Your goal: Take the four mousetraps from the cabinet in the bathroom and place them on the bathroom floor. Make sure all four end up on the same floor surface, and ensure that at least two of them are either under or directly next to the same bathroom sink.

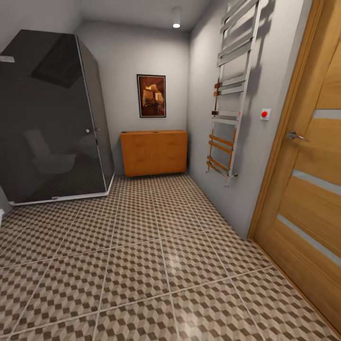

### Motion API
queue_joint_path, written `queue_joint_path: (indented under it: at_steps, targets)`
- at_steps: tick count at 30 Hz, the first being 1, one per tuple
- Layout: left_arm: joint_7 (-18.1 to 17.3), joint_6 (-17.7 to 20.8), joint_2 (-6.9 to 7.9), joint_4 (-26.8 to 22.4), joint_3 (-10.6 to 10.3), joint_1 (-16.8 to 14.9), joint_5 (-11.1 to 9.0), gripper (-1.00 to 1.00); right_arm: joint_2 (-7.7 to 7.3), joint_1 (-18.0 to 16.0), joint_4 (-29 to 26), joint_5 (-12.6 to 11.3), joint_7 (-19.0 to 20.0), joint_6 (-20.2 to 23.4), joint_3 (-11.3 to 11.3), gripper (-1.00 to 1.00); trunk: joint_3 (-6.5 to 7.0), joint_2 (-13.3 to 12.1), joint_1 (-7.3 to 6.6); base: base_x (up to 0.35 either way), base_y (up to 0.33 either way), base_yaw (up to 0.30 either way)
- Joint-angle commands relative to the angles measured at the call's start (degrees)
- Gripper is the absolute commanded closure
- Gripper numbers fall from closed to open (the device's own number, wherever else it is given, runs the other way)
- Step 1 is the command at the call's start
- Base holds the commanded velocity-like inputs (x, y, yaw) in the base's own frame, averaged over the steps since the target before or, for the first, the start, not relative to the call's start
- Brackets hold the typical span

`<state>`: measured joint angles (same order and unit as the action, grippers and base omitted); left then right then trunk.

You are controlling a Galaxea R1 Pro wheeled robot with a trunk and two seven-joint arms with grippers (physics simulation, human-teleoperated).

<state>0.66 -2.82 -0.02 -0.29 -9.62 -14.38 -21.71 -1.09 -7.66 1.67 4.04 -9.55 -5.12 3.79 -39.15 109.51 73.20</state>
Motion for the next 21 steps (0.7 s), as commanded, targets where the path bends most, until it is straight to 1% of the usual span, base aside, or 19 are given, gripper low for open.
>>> queue_joint_path:
  at_steps: [1,9,21]
  targets:
    - [0.1,-0.1,-0.02,0.0,-0.5,0.0,-0.4,-1.0,0.03,-0.1,0.2,0.4,-0.4,-0.1,0.3,-1.0,-0.06,0.0,0.02,0.286,0.0,0.025]
    - [0.4,1.2,-0.03,0.0,-0.4,0.0,-0.4,-1.0,0.14,-0.1,0.2,0.4,-0.9,0.3,0.3,-1.0,-0.06,0.0,0.02,0.312,0.0,0.007]
    - [0.5,1.6,-0.03,-0.1,-0.3,0.0,-0.4,-1.0,0.12,-0.1,0.2,0.4,-0.8,0.2,0.3,-1.0,-0.06,0.0,0.02,0.321,0.0,0.001]
